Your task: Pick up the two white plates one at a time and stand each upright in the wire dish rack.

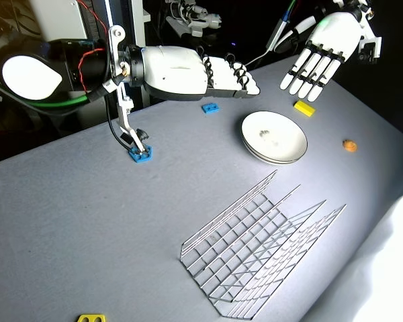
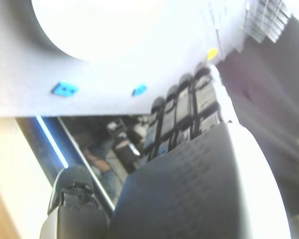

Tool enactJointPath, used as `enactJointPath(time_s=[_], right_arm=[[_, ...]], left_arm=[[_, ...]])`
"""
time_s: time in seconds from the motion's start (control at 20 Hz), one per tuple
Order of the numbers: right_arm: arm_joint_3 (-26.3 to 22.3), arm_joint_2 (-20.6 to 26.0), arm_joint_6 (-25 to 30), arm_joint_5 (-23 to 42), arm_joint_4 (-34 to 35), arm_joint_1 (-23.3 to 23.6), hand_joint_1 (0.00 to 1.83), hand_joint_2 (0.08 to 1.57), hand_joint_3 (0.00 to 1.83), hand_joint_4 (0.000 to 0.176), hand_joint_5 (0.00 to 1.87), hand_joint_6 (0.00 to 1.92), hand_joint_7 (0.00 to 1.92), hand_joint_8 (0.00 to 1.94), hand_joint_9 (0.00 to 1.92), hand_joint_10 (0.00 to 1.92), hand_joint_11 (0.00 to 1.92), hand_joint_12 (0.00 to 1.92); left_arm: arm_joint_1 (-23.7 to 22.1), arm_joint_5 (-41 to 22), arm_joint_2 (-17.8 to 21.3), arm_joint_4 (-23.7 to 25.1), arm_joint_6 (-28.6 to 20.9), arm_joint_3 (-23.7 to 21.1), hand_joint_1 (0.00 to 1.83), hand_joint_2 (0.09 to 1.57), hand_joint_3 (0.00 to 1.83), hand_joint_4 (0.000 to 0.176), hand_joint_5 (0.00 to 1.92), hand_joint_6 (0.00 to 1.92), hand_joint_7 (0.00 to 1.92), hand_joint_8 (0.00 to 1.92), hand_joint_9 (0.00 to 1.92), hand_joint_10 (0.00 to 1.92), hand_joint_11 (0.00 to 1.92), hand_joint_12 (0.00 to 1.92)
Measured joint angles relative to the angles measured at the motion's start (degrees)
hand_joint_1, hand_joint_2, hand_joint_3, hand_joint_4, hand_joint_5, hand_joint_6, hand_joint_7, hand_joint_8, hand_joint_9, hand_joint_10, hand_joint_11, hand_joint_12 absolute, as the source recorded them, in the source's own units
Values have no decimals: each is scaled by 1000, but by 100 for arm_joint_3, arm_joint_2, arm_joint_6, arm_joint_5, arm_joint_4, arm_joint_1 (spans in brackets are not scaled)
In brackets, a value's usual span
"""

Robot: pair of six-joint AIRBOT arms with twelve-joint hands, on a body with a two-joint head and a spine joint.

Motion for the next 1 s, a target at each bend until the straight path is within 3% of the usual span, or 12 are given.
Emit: enactJointPath(time_s=[0.2, 0.5, 0.85, 1.0], right_arm=[[24, -103, -203, 221, 177, -33, 2, 1244, 0, 0, 0, 0, 0, 0, 0, 0, 0, 0], [20, -101, -214, 153, 658, -13, 0, 1245, 0, 0, 0, 0, 0, 0, 0, 0, 0, 0], [20, -103, -380, -645, 476, 50, 0, 1244, 0, 0, 1, 0, 0, 0, 0, 0, 0, 0], [20, -105, -341, -662, 479, 50, 0, 1238, 0, 0, 1, 0, 0, 0, 0, 0, 0, 0]], left_arm=[[634, -44, -140, -94, 251, -33, 0, 1049, 75, 0, 62, 11, 30, 11, 14, 5, 0, 0], [1405, 245, -461, -656, 461, 63, 0, 1067, 69, 0, 67, 9, 25, 6, 13, 4, 3, 3], [1843, 739, -776, -817, 586, 273, 0, 1066, 51, 0, 24, 0, 0, 0, 0, 0, 0, 0], [1893, 911, -885, -894, 597, 382, 0, 1060, 44, 0, 33, 5, 4, 1, 0, 0, 0, 0]])
